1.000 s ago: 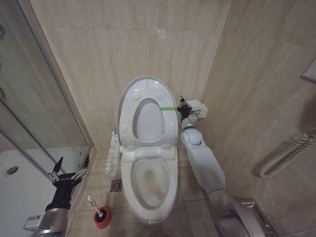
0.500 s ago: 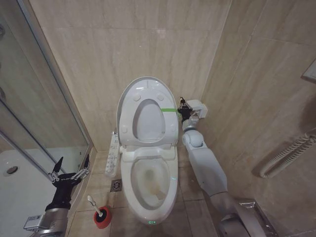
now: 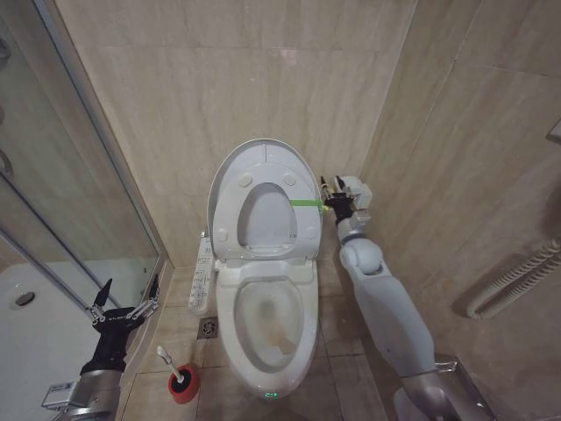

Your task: Open the toilet lid, clean the toilet bowl with a toilet brush, close the toilet lid, and flush.

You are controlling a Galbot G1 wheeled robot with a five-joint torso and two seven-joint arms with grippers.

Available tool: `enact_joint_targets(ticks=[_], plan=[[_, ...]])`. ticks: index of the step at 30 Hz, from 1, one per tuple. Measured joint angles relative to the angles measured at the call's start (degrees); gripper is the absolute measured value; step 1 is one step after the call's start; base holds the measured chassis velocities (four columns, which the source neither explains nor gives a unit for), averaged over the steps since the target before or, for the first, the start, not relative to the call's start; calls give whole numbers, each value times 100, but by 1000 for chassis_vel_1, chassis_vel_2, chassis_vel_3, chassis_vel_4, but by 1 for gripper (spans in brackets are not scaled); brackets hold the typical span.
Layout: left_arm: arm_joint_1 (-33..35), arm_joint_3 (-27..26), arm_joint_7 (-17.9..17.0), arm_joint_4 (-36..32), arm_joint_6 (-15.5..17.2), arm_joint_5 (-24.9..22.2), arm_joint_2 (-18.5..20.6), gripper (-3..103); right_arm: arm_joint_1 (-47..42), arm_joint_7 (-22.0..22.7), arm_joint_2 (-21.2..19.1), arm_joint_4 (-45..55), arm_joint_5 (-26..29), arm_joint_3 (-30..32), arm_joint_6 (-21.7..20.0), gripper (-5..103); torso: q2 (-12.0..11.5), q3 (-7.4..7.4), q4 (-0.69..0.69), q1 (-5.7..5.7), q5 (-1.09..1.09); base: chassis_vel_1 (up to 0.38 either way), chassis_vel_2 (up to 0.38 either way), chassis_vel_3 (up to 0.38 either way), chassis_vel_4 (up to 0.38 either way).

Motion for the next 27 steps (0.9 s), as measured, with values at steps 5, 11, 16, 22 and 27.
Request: enact_joint_targets(ticks=[5,11,16,22,27], plan=[[0,0,0,0,0,0,0,100,26,80,37,-51,-16,6,10,63,2,-2,1,-1,-1,0,0,0,0],[0,0,0,0,0,0,0,100,-12,101,37,-32,-30,56,41,89,4,-3,-1,-3,-1,0,0,0,0],[0,0,0,0,0,0,0,100,-130,103,-131,262,54,104,-64,100,4,-3,0,-4,-2,0,0,0,0],[0,0,0,0,0,0,0,100,-146,214,-223,377,95,96,-119,100,4,-3,0,-4,-1,0,0,0,0],[0,0,0,0,0,0,0,100,-274,260,-367,650,151,149,-212,100,5,-3,1,-4,-1,0,0,0,0]])
